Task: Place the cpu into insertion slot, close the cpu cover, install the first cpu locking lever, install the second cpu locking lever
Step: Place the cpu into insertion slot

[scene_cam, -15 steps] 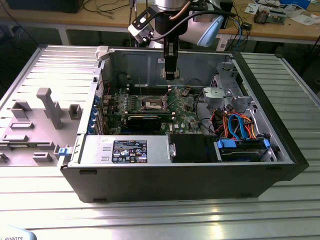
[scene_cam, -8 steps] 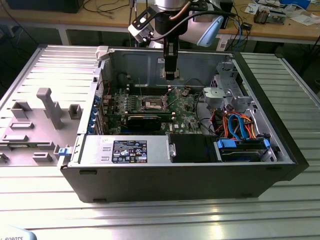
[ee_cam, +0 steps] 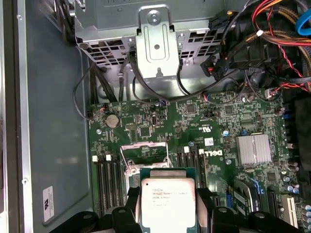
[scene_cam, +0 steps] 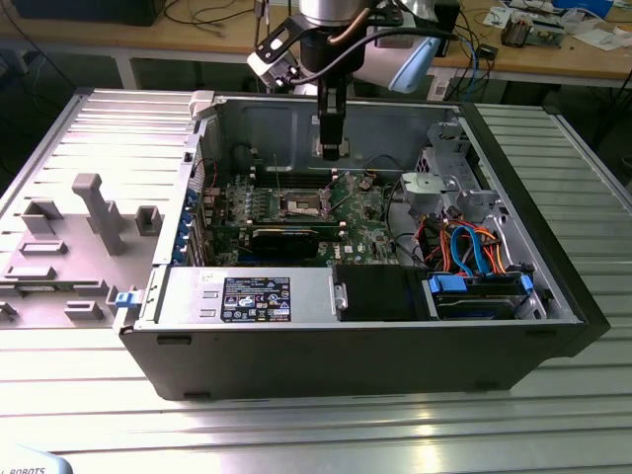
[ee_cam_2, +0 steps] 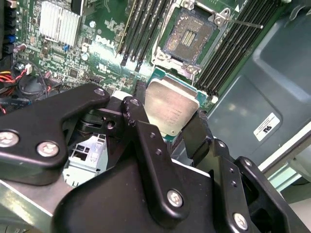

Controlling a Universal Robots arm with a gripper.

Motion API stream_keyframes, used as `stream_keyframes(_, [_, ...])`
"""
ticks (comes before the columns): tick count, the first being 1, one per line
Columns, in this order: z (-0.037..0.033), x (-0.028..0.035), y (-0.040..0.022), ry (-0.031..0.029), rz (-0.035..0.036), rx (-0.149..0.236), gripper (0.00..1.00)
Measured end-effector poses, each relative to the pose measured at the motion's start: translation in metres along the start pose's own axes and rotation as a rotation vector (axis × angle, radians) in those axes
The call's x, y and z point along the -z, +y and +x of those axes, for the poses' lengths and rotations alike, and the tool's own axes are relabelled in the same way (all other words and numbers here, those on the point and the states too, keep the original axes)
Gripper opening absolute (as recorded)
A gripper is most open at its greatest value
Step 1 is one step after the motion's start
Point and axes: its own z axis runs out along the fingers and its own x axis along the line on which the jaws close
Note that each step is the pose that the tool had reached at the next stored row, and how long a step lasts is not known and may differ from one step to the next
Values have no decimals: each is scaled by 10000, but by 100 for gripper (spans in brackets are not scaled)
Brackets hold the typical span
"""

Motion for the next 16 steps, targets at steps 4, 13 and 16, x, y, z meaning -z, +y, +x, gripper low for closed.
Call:
stream_keyframes(4, [-6, -24, -61, 0, 0, 0, 54])
stream_keyframes(13, [-8, -85, -73, 38, 9, 362, 54])
stream_keyframes(16, [-12, -123, -115, 48, 12, 466, 54])
